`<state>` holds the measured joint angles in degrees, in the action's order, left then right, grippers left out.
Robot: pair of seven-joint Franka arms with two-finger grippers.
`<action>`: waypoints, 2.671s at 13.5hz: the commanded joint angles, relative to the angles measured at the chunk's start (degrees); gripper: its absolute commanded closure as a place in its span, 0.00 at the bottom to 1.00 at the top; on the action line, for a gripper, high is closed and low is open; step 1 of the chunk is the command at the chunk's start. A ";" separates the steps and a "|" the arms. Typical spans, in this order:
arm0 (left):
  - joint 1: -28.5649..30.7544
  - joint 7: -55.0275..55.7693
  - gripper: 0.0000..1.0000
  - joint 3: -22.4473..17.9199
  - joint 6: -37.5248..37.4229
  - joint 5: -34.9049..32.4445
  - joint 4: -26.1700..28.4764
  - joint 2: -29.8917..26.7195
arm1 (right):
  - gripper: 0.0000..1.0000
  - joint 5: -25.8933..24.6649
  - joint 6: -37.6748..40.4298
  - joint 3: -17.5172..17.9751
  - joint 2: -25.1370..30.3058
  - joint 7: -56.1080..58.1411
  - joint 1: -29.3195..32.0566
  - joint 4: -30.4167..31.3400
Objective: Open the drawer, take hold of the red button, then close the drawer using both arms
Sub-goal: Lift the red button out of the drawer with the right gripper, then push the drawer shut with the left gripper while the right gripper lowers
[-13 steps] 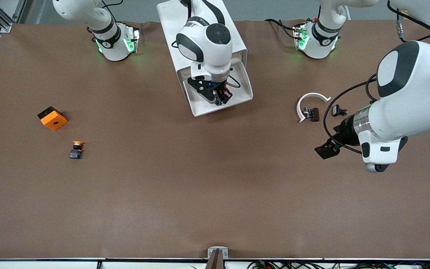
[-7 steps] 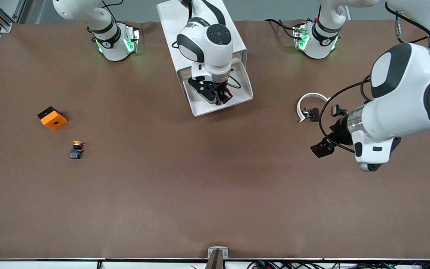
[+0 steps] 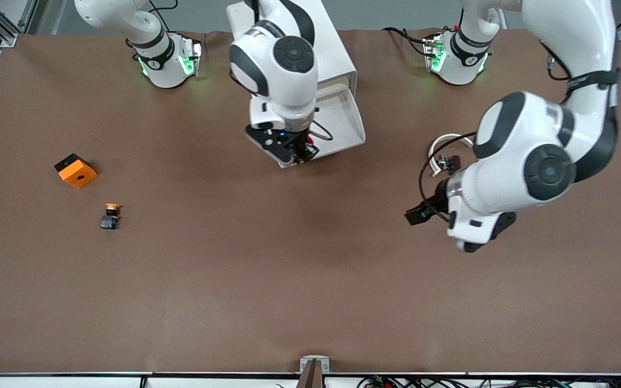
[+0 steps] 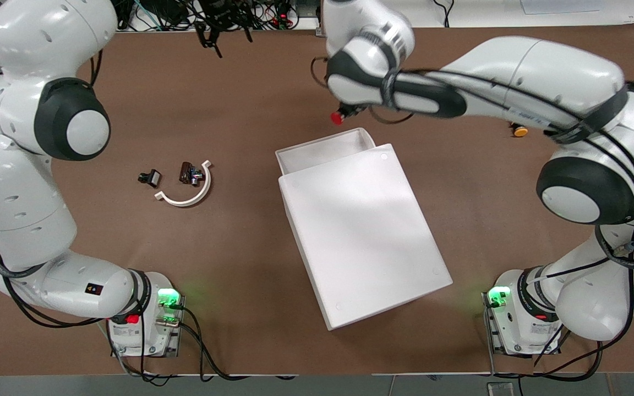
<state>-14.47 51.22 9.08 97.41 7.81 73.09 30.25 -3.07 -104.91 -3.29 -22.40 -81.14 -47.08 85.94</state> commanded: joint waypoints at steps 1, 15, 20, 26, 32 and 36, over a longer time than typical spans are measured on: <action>-3.88 -2.78 0.00 0.41 8.03 -3.06 5.99 -0.46 | 1.00 -0.45 8.73 0.83 3.13 12.80 6.88 -3.58; -15.24 -0.95 0.00 4.45 25.46 -2.72 28.06 -2.82 | 1.00 -1.32 -4.20 0.57 7.37 69.09 34.15 10.10; -14.71 0.11 0.00 8.93 25.02 2.37 29.30 -3.10 | 1.00 -1.50 -30.03 0.57 4.39 71.82 38.45 26.17; -15.41 3.89 0.00 14.81 24.67 3.09 30.80 -2.66 | 1.00 -1.41 -42.57 0.74 1.21 80.00 45.14 34.46; -15.41 5.47 0.00 17.72 24.58 5.98 30.97 -2.04 | 1.00 -0.80 -50.12 0.83 -0.19 81.67 46.55 39.30; -14.63 5.30 0.00 17.72 24.49 8.36 30.36 -1.95 | 1.00 -0.45 -51.97 1.10 -0.98 81.58 47.60 40.80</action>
<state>-30.03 56.31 26.13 121.89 14.64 103.67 28.84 -3.48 -155.83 -3.57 -23.72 0.11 -1.44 125.63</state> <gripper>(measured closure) 0.000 0.586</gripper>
